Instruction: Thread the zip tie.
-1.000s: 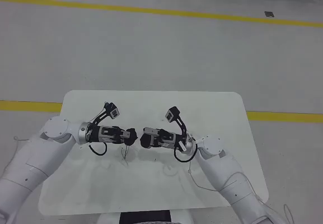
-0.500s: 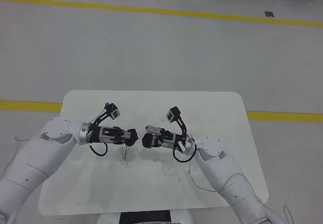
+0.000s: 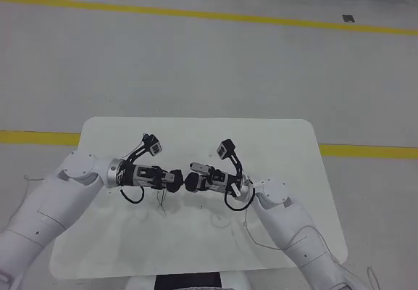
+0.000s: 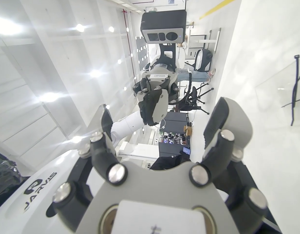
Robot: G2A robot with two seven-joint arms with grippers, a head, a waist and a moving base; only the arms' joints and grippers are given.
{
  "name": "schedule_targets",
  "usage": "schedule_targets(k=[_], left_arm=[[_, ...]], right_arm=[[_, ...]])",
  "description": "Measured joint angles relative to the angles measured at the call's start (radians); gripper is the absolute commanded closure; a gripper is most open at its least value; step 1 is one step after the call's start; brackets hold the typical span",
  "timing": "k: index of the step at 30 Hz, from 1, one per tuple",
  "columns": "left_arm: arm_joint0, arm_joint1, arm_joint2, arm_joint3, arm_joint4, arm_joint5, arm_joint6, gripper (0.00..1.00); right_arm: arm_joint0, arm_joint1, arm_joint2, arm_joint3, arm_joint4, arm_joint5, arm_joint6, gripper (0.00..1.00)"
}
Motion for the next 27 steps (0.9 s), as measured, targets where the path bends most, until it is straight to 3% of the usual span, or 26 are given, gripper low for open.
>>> schedule_targets(k=[14, 20, 27], left_arm=[[0.003, 0.002, -0.008, -0.004, 0.005, -0.003, 0.018, 1.0], [0.049, 0.034, -0.114, -0.026, 0.021, -0.02, 0.04, 1.0], [0.137, 0.07, -0.239, -0.048, 0.021, -0.029, 0.046, 1.0]], right_arm=[[0.0, 0.0, 0.0, 0.0, 0.0, 0.0, 0.0, 0.0], [0.0, 0.0, 0.0, 0.0, 0.0, 0.0, 0.0, 0.0], [0.0, 0.0, 0.0, 0.0, 0.0, 0.0, 0.0, 0.0]])
